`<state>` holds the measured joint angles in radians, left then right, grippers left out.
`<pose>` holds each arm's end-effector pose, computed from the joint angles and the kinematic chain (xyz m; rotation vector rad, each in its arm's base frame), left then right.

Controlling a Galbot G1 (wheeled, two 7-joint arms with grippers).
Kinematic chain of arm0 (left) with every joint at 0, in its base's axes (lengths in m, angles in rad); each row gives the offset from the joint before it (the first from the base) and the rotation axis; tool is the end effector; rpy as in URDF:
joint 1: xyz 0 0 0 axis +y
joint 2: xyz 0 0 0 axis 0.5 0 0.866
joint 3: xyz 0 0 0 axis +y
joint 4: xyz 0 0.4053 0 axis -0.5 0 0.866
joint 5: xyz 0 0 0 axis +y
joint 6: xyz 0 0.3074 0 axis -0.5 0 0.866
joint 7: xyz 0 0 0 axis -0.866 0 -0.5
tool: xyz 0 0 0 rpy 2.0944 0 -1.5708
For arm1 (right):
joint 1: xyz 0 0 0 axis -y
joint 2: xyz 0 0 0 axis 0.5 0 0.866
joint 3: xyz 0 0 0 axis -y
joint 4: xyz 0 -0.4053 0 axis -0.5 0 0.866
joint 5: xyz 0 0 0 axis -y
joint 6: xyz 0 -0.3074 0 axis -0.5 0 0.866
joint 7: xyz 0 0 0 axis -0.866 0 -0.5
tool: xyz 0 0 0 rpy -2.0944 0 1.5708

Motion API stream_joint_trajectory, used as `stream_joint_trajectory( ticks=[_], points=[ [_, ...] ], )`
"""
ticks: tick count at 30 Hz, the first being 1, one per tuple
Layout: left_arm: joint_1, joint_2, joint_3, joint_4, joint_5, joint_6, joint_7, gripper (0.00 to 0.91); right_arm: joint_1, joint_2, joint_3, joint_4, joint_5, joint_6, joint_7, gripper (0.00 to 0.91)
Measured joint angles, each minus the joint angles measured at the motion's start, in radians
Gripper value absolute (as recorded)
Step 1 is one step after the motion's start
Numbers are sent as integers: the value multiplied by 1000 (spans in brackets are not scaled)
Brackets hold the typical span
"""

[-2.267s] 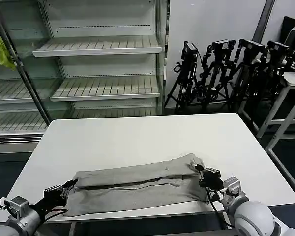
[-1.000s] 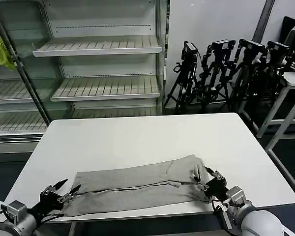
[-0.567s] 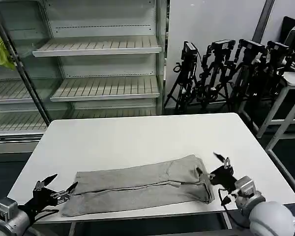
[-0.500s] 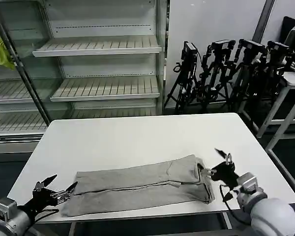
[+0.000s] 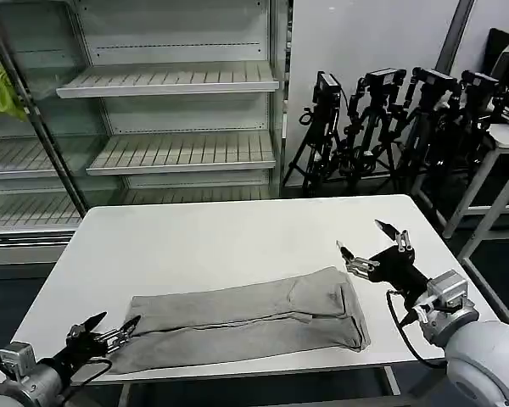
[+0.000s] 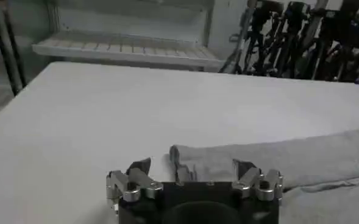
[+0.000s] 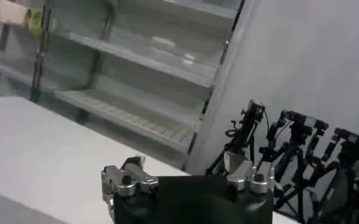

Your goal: Fold and organize the clothes.

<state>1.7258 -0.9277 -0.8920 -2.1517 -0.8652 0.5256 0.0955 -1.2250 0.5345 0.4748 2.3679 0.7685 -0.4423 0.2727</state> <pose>0.1026 0.2159 -0.2547 -0.2880 -2.5880 0.1884 0.1929 -0.1542 -0.1398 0.5200 -2.9654 0.4956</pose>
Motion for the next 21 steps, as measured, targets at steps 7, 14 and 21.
stream_joint_trajectory(
  ticks=[7, 14, 21],
  points=[
    [-7, -23, 27, 12, -3, 10, 2, 836, -1, 23, 3, 18, 3, -1, 2, 907],
    [-18, -45, 56, 30, 14, 10, 6, 826, -17, 38, 22, 38, 5, -1, 4, 907],
    [-29, -61, 75, 40, 33, 8, 12, 453, -40, 56, 42, 56, 0, 0, 4, 907]
  ],
)
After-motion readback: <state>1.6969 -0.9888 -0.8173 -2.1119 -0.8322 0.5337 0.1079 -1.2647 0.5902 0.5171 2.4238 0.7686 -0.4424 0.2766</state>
